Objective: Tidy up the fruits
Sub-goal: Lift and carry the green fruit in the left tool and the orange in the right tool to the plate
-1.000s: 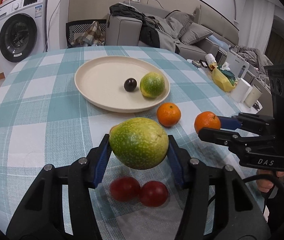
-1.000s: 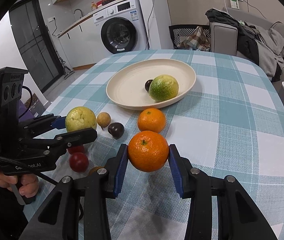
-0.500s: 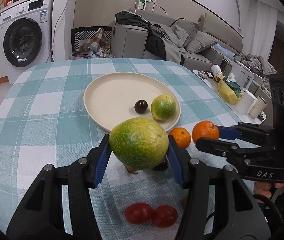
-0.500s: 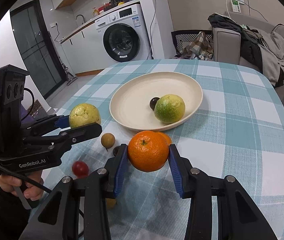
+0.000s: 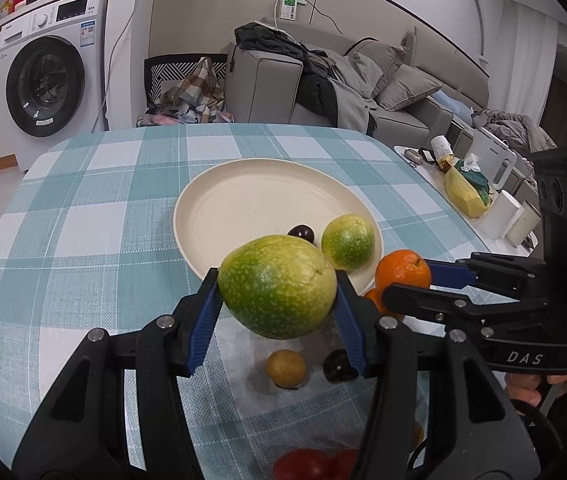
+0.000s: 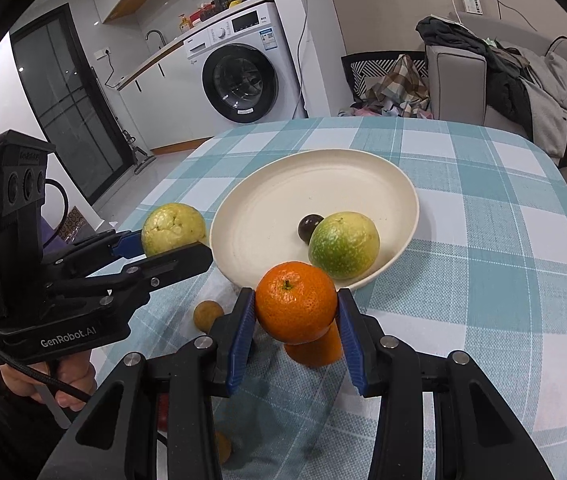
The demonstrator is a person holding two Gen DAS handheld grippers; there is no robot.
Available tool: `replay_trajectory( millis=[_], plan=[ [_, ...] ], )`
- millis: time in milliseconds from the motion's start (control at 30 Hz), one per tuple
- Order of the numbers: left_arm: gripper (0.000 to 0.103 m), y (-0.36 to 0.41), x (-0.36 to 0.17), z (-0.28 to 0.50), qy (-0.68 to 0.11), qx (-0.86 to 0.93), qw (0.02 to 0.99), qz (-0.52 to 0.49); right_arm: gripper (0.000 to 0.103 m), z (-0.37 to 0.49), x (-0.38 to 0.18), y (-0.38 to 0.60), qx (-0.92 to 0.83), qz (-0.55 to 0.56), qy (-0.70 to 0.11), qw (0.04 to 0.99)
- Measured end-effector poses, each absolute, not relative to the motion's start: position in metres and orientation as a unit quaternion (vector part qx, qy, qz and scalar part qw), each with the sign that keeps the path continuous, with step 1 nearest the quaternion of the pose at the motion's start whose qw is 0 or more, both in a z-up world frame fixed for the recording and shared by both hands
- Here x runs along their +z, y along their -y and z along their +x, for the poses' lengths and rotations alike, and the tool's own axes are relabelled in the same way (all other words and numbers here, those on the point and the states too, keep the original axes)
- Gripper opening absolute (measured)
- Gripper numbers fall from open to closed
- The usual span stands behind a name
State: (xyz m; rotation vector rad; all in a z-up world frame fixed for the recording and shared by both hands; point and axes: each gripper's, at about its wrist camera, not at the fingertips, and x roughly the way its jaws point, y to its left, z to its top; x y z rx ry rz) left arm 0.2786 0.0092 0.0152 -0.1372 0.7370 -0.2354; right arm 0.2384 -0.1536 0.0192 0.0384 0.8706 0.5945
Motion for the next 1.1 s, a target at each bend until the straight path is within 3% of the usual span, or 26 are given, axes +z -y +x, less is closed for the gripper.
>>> replay_trajectory(
  millis=[1100],
  plan=[
    [0.052,-0.011,-0.017,0.32,-0.372,-0.093,0.922,-0.058,0.042,0.284,0.003,0.138,0.269,0.015,-0.442,0.856]
  ],
)
